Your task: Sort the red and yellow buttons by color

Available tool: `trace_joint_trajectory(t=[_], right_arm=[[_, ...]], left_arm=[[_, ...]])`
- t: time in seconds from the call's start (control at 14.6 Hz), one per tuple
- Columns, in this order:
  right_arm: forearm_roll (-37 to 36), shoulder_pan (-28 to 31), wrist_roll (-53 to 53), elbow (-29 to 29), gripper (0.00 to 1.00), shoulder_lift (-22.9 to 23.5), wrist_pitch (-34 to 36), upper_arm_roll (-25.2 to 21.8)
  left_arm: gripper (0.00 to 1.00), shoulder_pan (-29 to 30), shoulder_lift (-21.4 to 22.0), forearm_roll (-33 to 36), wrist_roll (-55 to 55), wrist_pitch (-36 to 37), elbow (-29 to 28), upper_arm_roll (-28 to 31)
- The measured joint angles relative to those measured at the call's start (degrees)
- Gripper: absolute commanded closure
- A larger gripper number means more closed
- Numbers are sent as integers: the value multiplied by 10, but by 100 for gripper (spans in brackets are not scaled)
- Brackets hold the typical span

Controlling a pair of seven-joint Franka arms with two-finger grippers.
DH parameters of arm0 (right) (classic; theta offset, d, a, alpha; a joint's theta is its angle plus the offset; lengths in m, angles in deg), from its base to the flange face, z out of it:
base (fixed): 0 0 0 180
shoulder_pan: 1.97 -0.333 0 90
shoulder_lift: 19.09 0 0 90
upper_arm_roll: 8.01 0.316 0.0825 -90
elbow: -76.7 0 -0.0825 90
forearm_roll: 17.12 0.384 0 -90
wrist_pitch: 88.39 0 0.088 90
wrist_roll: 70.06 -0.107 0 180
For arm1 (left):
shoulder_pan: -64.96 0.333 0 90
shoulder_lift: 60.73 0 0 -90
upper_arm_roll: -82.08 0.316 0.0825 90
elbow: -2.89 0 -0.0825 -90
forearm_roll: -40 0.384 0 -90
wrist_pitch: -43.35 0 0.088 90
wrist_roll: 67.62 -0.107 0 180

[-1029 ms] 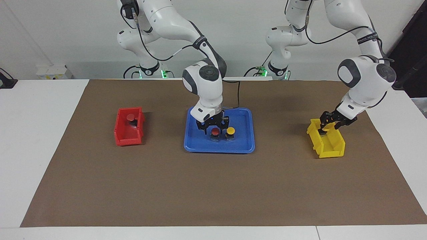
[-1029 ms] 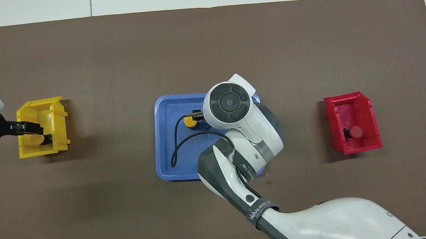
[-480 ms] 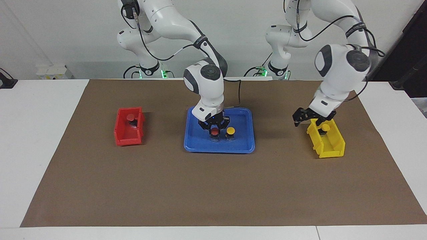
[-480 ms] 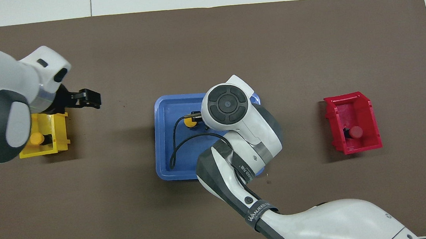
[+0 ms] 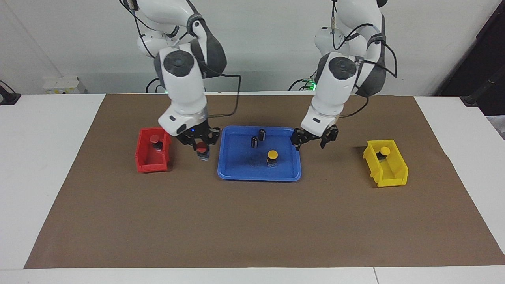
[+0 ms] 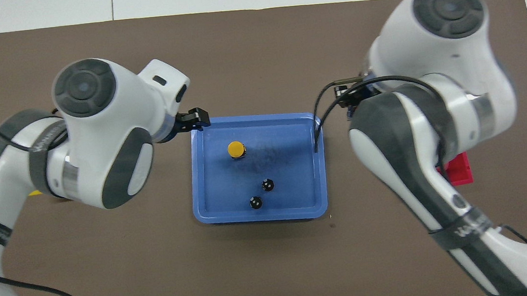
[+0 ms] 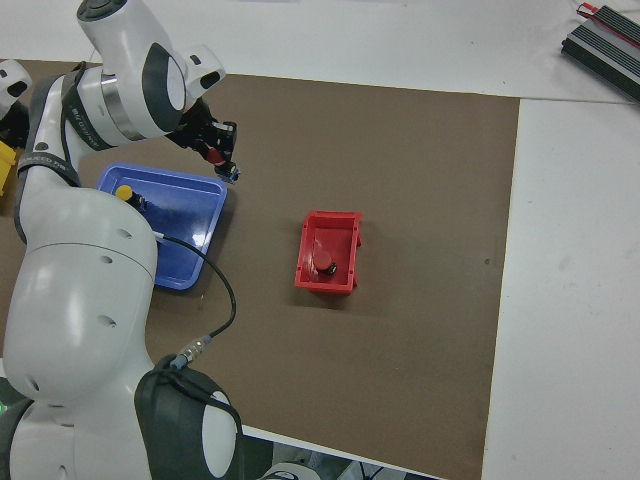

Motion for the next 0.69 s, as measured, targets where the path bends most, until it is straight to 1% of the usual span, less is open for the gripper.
trace_joint_trajectory(t=[0.14,0.34,0.48,0.69], right_arm=[[0,54,78,55,76,-30,-10,0],[0,130,190,131,75,-47,-79,0],[0,154,231,171,75,-55,-118,0],[5,161,241,222,74,-73,-163,1]], left_arm=[[2,-26,-37,0,32,-20,17,0],[5,-45,-70,0,61,-51,14,0],[5,-48,-76,0,65,-52,11,1],[7,-52,-76,0,67,-52,-2,1]])
